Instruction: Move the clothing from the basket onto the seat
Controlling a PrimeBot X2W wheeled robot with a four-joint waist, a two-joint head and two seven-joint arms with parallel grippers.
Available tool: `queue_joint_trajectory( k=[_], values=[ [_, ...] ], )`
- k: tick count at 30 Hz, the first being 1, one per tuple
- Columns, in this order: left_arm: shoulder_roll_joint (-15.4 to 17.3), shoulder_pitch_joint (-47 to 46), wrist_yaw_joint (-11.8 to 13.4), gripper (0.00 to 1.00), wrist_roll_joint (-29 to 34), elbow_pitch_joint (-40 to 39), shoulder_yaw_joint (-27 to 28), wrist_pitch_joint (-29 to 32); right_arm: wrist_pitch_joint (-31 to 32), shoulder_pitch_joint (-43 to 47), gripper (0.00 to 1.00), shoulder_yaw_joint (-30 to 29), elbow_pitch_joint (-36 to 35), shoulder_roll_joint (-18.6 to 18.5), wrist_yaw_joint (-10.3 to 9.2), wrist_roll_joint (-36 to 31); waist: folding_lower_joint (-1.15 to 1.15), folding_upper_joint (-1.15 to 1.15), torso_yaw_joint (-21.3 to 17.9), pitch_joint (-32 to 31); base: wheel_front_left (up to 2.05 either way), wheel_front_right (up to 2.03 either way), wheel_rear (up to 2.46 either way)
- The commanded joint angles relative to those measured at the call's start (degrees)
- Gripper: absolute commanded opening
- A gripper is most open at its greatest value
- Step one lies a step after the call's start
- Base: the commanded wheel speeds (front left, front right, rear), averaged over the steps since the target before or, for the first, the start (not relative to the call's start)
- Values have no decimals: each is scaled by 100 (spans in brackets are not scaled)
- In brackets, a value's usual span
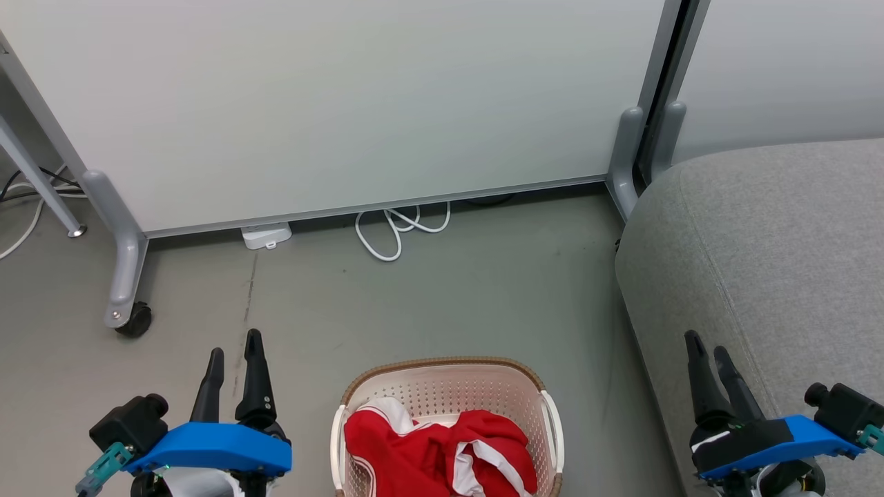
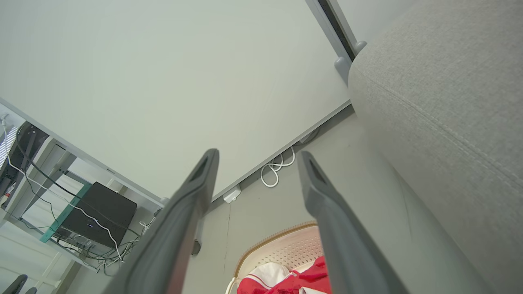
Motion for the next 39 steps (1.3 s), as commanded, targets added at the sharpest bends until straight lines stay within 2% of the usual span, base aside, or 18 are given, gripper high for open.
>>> queue_joint_trajectory(
  k=[1, 39],
  values=[
    [44, -136, -34, 100, 159, -40, -31, -54, -42, -113, 100, 13, -64, -49, 9, -138, 0, 0, -1, 3, 0, 0, 0],
    [50, -150, 69, 100, 2239, 212, -416, -606, -415, -80, 100, -36, 23, -67, 14, -2240, 0, 0, 9, -43, 0, 0, 0]
  ],
)
